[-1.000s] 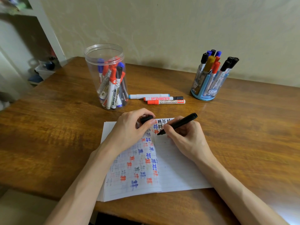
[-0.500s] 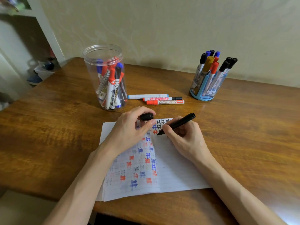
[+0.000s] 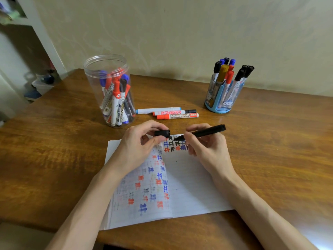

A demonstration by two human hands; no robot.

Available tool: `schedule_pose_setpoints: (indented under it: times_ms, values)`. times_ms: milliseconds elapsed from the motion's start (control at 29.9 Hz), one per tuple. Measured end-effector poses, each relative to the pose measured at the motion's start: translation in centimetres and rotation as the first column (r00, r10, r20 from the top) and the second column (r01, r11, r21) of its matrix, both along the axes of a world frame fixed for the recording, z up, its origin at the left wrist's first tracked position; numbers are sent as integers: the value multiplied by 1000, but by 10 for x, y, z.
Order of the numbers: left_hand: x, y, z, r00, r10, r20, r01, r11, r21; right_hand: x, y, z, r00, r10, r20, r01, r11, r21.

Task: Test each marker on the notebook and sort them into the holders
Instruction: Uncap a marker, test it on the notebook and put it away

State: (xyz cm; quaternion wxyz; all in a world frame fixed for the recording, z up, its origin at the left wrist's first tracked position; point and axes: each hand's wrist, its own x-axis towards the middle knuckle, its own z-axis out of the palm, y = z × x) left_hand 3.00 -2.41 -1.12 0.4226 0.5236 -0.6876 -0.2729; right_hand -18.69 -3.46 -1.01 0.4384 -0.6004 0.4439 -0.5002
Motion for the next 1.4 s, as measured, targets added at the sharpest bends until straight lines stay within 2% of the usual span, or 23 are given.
schedule_pose_setpoints:
  times_ms: [167, 401, 635, 803, 936, 1070, 1137, 1304, 1404]
  values:
    - [-1, 2, 5, 999, -31, -39, 31, 1000, 1, -1, 0, 3, 998, 23, 56, -20, 998, -60]
    - [-5, 5, 7, 997, -74, -25, 74, 997, -5, -1, 2, 3, 996, 91, 18, -89, 993, -74]
    - [-4, 4, 8, 997, -45, -70, 45, 999, 0, -3, 1, 3, 995, 28, 93, -21, 997, -79]
    - [-5, 5, 8, 997, -65, -47, 65, 998, -1, -1, 4, 4, 990, 119, 74, -111, 989, -94]
    - [-4, 6, 7, 997, -63, -36, 63, 998, 3, -4, 5, 4, 989, 141, 49, -140, 990, -16]
    - [-2, 5, 9, 998, -46, -50, 44, 999, -25, -9, 2, 11, 951, 176, 254, -224, 959, 173]
    - [-2, 6, 10, 996, -44, -72, 42, 999, -22, -14, -1, 15, 965, 170, 200, -208, 961, 184]
    - [-1, 8, 10, 998, -18, -68, 15, 999, -32, -25, -4, 15, 969, 215, -118, -215, 977, 14]
    - [-2, 9, 10, 997, -2, -77, 0, 1000, -31, -26, -4, 10, 963, 210, -171, -220, 974, -47]
